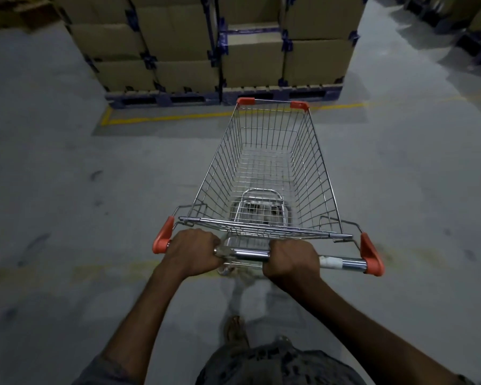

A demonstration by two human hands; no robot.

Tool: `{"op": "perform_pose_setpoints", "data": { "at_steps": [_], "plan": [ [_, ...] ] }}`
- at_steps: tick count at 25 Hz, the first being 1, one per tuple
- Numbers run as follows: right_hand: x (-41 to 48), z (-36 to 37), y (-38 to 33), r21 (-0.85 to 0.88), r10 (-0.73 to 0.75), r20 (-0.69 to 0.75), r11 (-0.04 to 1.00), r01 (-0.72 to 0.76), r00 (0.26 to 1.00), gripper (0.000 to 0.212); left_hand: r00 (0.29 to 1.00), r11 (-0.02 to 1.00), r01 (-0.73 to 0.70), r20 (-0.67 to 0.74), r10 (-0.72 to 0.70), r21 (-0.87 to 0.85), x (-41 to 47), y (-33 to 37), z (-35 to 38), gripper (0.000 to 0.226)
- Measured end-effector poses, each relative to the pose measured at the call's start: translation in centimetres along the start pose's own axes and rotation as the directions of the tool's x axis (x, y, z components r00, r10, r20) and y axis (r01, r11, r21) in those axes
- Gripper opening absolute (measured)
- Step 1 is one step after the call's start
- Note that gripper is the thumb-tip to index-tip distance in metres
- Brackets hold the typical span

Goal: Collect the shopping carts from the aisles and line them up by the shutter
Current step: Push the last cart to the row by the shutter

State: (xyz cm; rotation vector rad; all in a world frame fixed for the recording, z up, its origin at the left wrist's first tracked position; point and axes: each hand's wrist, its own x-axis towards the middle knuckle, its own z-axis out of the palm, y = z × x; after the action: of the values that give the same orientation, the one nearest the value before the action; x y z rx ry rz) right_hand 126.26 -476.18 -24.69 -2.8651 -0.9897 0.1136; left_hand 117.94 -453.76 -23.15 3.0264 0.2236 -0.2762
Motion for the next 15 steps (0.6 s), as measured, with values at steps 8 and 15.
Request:
{"op": "perform_pose_setpoints", "data": {
  "at_steps": [8, 15],
  "plan": [
    [0.5, -0.7, -2.1, -0.020, -0.111, 0.155, 0.993, 0.116, 0.982, 0.014, 0.989, 0.990, 0.138, -0.041, -0.139, -0.024, -3.6, -1.2, 1.1, 0.049],
    [1.2, -0.4, -4.9, -0.036, -0.182, 0.142, 0.981, 0.189, 0.973, 0.021, 0.978, 0.978, 0.205, -0.018, -0.206, -0.045, -5.9, -3.4, 1.0, 0.046]
  ]
}}
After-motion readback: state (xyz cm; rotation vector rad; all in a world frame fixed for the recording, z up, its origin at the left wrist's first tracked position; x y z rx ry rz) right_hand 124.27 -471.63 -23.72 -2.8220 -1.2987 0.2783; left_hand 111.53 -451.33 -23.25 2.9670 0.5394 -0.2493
